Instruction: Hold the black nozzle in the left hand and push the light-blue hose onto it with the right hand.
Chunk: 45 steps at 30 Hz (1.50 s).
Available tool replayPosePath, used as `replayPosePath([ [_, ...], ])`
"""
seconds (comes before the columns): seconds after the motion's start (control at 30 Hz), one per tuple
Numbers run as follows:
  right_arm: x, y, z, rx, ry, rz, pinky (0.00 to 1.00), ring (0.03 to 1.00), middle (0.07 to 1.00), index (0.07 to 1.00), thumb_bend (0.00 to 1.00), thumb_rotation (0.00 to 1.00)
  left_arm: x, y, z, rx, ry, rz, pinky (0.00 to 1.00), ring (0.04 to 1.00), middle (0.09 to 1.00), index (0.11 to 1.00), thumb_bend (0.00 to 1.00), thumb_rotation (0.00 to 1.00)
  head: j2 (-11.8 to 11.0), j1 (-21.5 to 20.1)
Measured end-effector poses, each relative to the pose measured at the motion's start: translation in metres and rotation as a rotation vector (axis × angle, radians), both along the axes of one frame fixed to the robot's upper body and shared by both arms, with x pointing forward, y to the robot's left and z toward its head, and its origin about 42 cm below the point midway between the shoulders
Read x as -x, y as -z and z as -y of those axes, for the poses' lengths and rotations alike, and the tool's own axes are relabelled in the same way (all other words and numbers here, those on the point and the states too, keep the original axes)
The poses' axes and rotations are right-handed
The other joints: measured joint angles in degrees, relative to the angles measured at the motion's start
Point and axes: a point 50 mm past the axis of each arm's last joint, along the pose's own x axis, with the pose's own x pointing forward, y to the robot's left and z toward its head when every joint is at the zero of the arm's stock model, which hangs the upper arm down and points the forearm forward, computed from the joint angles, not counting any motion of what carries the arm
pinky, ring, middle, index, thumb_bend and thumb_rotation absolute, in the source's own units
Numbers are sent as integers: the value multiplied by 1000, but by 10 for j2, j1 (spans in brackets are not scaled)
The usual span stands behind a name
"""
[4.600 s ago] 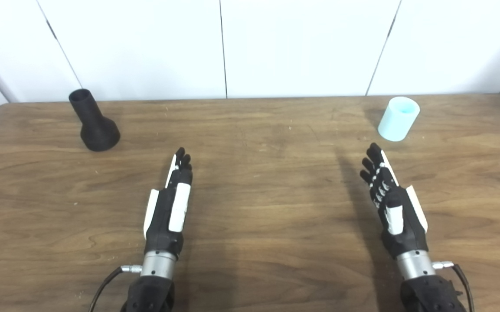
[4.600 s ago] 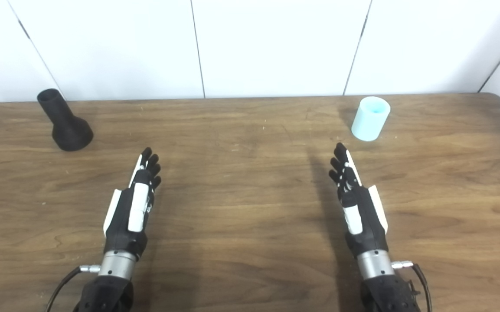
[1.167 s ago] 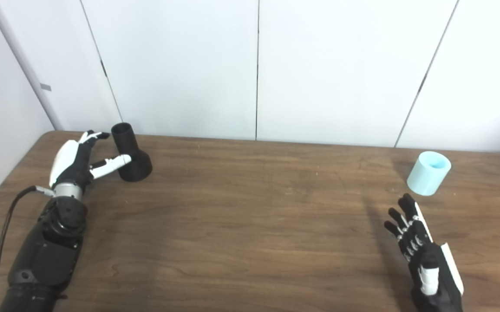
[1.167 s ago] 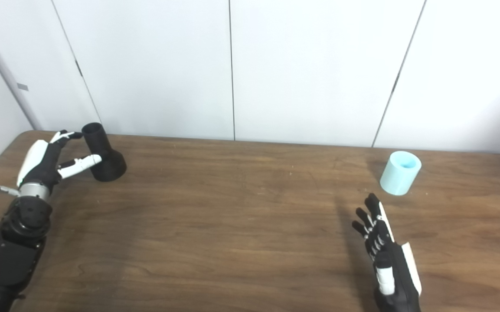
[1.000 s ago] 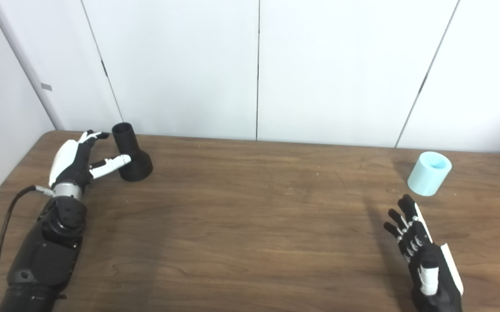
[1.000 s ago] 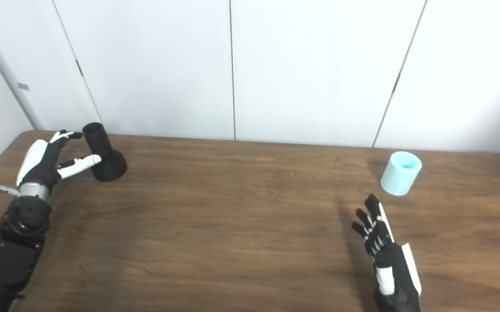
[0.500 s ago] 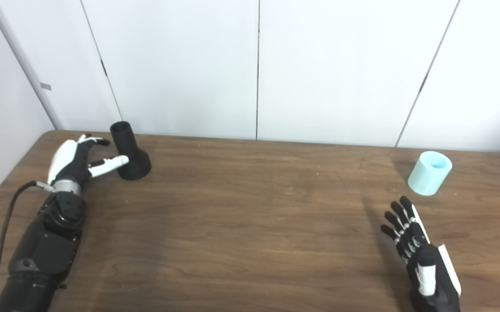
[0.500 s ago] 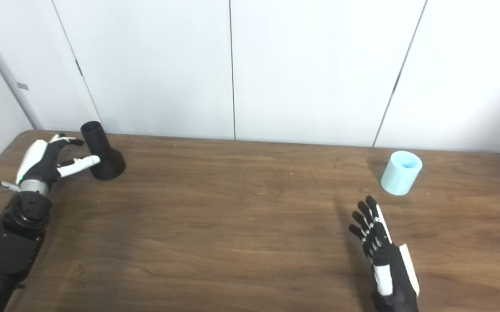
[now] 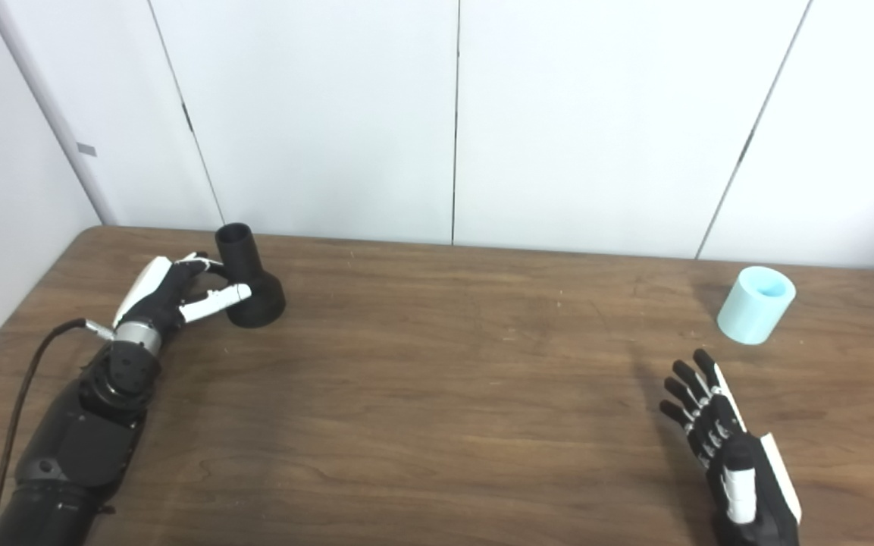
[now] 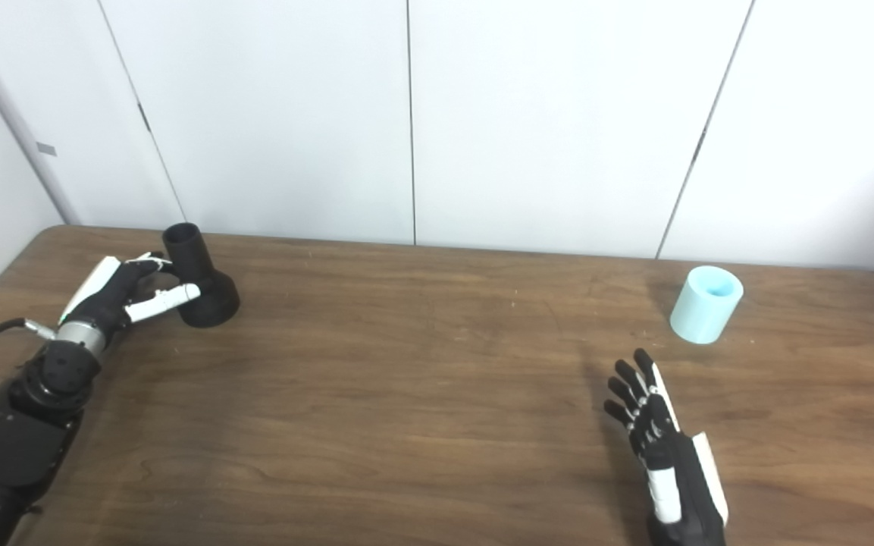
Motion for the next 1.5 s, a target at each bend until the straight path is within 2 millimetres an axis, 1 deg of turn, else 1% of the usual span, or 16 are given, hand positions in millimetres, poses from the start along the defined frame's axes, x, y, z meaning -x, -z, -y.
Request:
replayPosePath([
  [0.23,1,0,-1,8,3,-8,857,915,939,1000,725,1000,-1,0,4,31,38,7,1000,1000,969,612,785,662,3,-2],
  [0.5,2,0,-3,8,4,-11,865,908,932,1000,726,1000,-2,5,10,-1,52,11,1000,1000,967,628,793,660,5,-6],
  [0.63,2,0,-3,9,5,-11,866,908,930,1000,726,1000,-4,9,15,-15,70,17,1000,1000,965,632,784,627,6,-7],
  [0.77,2,0,-3,10,5,-13,867,908,930,1000,726,1000,-5,11,21,-24,67,24,1000,1000,964,625,737,497,11,-10],
  [0.8,2,0,-3,10,5,-14,867,907,929,1000,725,1000,-6,12,22,-25,63,27,1000,994,952,607,713,418,11,-10],
  [0.83,3,0,-4,9,4,-15,867,907,929,1000,722,1000,-6,13,24,-26,58,31,1000,979,932,551,615,255,11,-10],
  [0.87,3,0,-4,8,3,-17,867,907,928,1000,721,1000,-6,13,26,-28,50,36,1000,960,908,522,565,168,11,-10],
  [0.9,3,0,-5,8,3,-20,867,907,928,1000,720,1000,-7,14,28,-31,40,44,1000,929,866,502,534,111,11,-10],
  [0.93,3,1,-5,9,2,-23,867,907,927,1000,719,1000,-8,14,30,-37,28,58,982,889,825,495,523,90,12,-10],
  [1.03,3,1,-6,13,0,-26,868,906,925,1000,717,1000,-14,9,40,-53,7,110,869,745,684,488,514,68,13,-9],
  [1.1,3,1,-7,13,-1,-25,867,905,923,1000,717,1000,-18,7,42,-79,-3,130,810,696,646,487,513,65,13,-9],
  [1.13,3,0,-7,13,-1,-25,867,905,922,1000,717,1000,-19,7,42,-84,-5,131,798,693,648,487,512,64,13,-9],
  [1.2,3,0,-7,13,0,-25,867,904,921,1000,716,1000,-19,7,43,-91,-8,136,798,721,669,487,512,63,14,-9],
  [1.33,3,1,-7,15,0,-27,866,904,920,1000,716,1000,-18,7,45,-97,-6,121,933,826,739,488,512,64,15,-9],
  [1.43,3,1,-7,16,0,-29,864,904,918,1000,716,1000,-18,7,46,-93,-1,108,990,856,763,488,512,65,17,-9],
  [1.5,3,1,-7,16,0,-35,863,904,915,1000,716,1000,-16,9,46,-82,2,101,998,868,770,488,511,65,18,-8],
])
